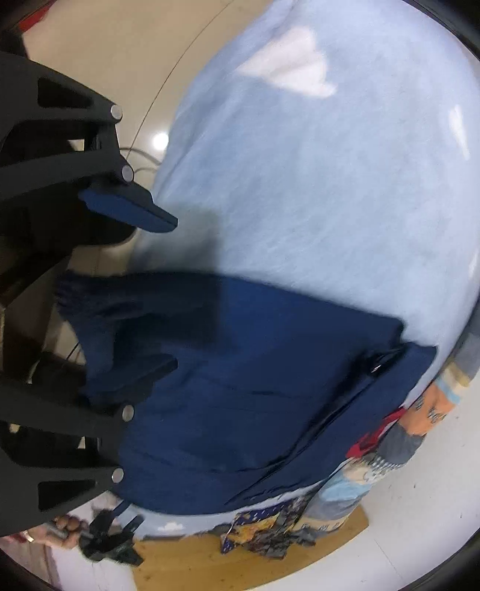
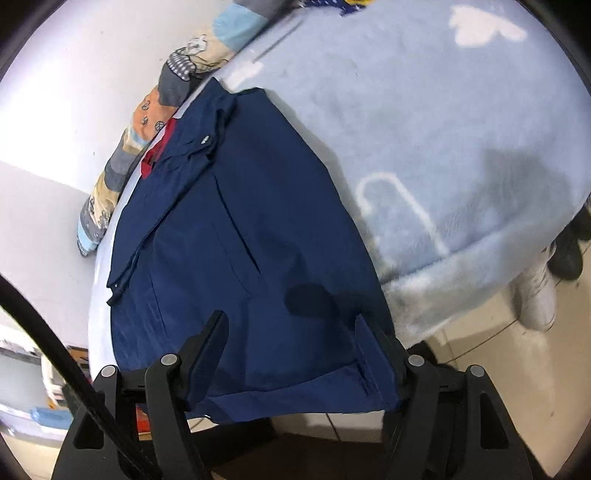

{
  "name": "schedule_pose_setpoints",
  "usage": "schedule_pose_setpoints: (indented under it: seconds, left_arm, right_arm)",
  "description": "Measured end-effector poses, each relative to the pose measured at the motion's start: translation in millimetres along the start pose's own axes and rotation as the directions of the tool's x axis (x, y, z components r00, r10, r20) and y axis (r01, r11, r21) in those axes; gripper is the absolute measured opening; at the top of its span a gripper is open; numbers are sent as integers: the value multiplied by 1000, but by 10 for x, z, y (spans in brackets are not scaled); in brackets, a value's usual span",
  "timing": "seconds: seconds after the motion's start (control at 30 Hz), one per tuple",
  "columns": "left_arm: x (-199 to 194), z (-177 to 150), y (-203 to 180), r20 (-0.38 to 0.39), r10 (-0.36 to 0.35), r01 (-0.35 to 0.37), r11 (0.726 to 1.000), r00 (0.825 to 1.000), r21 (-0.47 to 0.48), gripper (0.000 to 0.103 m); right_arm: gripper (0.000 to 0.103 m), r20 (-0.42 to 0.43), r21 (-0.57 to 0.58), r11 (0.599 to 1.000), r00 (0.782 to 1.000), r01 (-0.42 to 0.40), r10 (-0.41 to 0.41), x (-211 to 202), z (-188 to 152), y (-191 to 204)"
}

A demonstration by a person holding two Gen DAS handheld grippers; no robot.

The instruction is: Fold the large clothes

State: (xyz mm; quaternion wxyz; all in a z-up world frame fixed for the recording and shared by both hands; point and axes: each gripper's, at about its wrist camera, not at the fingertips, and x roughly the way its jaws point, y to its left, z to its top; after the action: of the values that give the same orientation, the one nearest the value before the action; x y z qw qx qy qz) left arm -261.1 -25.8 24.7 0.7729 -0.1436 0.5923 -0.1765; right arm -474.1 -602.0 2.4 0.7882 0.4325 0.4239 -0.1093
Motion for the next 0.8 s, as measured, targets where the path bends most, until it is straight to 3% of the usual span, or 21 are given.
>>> schedule_pose_setpoints:
  seconds: [0.3, 0.5, 0.57, 0.7, 0.8]
  left_arm:
    - [377, -224, -275, -125, 23, -14, 997, 992, 74, 65]
    - [515, -303, -471, -128, 107, -85, 982, 986, 169, 65]
    - [540, -317, -520, -127, 115, -92, 981, 985, 174, 65]
    - [603, -296, -445, -148, 109, -90, 987, 983, 132, 65]
    - [678, -273, -410, -171, 89, -73, 992, 981, 102, 65]
  right_arm:
    - [76, -13, 17, 1000, 1000, 16, -15, 45, -6, -55]
    - [76, -29, 11, 999, 999, 30, -30, 82, -26, -57]
    - [76, -32, 1, 998, 998, 58, -58, 85, -49, -37]
    - [76, 66, 63, 993, 992, 101, -105, -107, 61, -178]
    - [76, 6, 127, 989, 997, 71, -72, 32, 77, -315]
